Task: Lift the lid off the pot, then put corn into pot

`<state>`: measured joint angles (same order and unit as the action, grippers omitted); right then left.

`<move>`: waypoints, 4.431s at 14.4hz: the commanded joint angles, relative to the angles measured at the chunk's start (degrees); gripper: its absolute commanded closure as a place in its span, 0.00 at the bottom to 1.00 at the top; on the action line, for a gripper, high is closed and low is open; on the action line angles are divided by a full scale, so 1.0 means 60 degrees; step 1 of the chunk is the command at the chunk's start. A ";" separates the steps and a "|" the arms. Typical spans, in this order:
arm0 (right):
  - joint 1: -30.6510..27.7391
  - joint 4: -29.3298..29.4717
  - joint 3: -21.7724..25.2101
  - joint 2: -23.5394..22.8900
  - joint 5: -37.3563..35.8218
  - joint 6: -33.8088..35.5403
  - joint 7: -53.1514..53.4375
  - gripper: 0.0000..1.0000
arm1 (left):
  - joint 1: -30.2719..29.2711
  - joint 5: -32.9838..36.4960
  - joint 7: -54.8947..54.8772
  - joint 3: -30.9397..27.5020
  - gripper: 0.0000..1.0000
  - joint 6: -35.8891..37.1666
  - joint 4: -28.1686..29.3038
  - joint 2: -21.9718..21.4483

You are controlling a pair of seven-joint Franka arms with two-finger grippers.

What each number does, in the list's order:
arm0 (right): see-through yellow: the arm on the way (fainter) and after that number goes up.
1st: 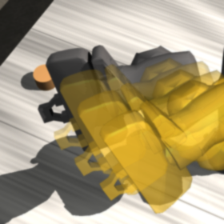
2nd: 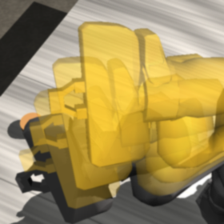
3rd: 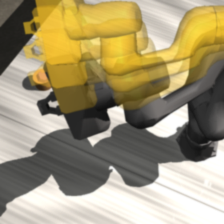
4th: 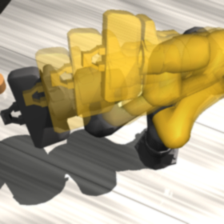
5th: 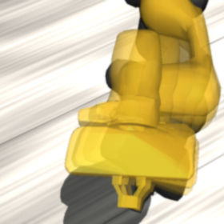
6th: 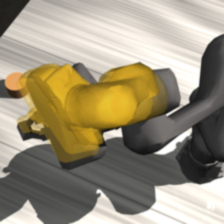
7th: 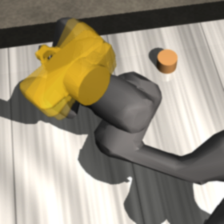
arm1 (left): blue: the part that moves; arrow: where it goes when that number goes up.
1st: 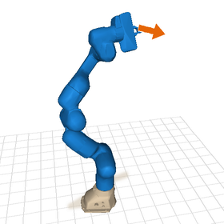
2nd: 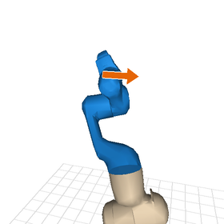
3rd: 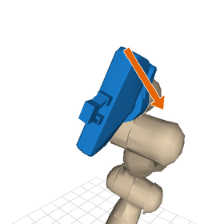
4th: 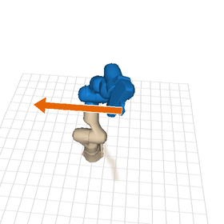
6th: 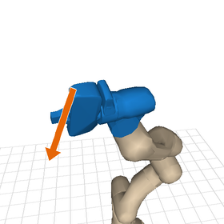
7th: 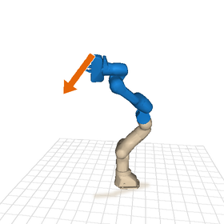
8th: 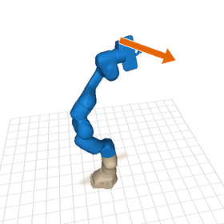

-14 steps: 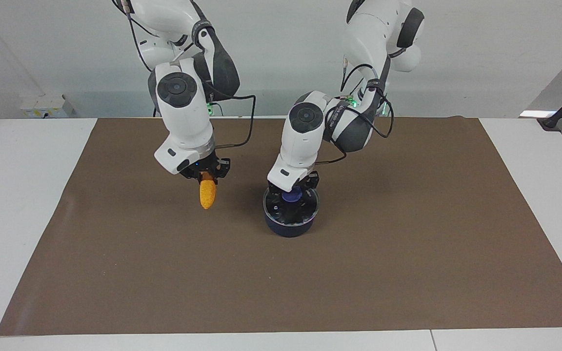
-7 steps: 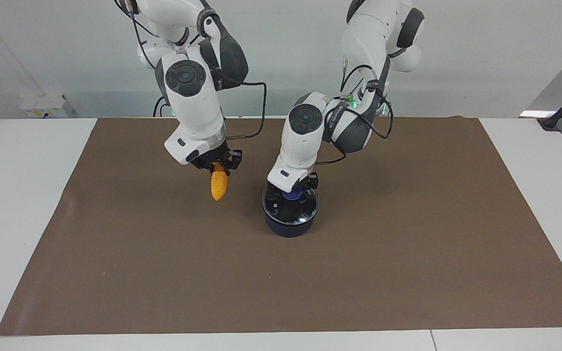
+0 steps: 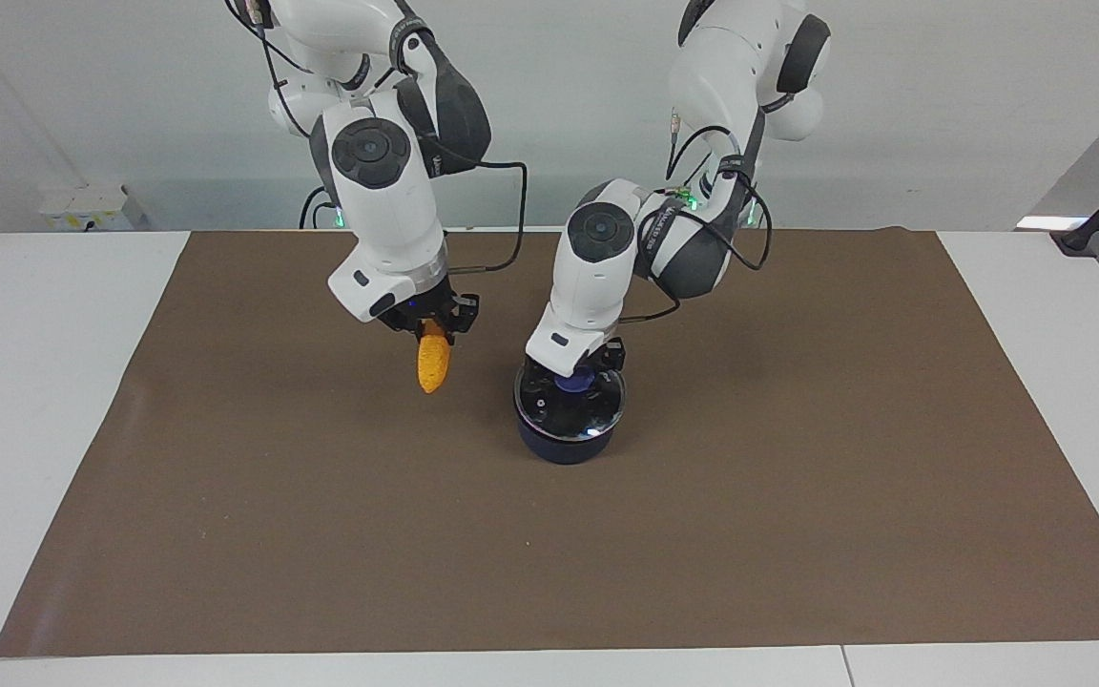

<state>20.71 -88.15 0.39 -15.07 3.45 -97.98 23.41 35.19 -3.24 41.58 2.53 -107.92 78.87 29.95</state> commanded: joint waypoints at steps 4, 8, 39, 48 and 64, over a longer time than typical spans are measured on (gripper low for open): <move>0.0327 -0.0221 -0.0079 -0.0110 0.0173 -0.0501 0.0493 1.00 | -0.1525 0.0144 -0.1709 -0.0041 0.60 0.0847 0.0141 -0.0978; 0.1231 -0.0411 -0.0108 -0.0342 0.0348 -0.1918 0.1238 1.00 | -0.3676 0.0144 -0.5001 -0.0085 0.60 0.0864 0.0740 -0.1168; 0.1093 -0.0118 0.0024 -0.1036 -0.0355 -0.2969 0.1624 0.00 | -0.6129 0.0364 -0.8044 0.0018 0.00 0.1066 0.3320 -0.4551; -0.1913 -0.0162 0.0328 0.1821 -0.0340 0.1679 -0.1293 0.00 | -0.5485 0.0364 -0.6595 0.0003 0.00 0.2138 0.3804 -0.5696; -0.2939 -0.0484 0.1386 0.2776 -0.0326 0.2298 -0.3916 0.00 | -0.4869 0.0495 -0.6315 -0.0202 0.00 0.3104 0.2734 -0.5358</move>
<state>3.38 -89.26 9.11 0.23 1.70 -83.41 1.05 5.65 0.28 2.91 1.83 -89.22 95.92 -2.66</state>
